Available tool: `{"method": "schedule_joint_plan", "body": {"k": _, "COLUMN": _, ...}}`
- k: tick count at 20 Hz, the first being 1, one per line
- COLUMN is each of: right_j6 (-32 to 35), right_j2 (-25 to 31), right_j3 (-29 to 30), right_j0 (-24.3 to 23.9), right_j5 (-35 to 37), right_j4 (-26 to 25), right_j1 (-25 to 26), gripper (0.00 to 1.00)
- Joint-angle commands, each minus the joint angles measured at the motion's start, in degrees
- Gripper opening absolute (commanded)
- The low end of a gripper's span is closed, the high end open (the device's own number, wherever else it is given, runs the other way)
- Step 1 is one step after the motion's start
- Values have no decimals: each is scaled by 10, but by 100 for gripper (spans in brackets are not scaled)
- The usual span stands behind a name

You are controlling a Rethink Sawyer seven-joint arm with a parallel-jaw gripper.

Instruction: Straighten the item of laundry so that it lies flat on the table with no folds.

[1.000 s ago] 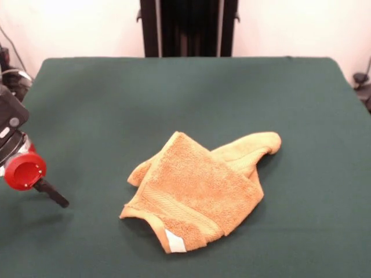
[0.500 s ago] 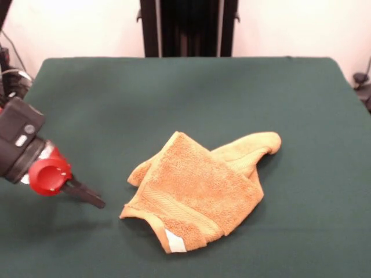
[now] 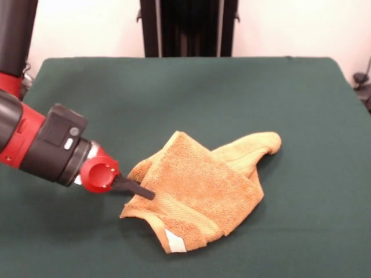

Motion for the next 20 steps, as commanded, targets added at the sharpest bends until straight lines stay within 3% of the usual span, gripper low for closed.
{"method": "schedule_joint_plan", "body": {"k": 1, "right_j6": -192, "right_j2": 50, "right_j3": 48, "right_j0": 32, "right_j5": -1, "right_j4": -45, "right_j1": 17, "gripper": 100}}
{"method": "schedule_joint_plan", "body": {"k": 14, "right_j6": -181, "right_j2": 57, "right_j3": 65, "right_j0": 29, "right_j5": -34, "right_j4": -54, "right_j1": 10, "gripper": 100}}
{"method": "schedule_joint_plan", "body": {"k": 20, "right_j6": -141, "right_j2": 108, "right_j3": 146, "right_j0": 4, "right_j5": -121, "right_j4": -25, "right_j1": 7, "gripper": 100}}
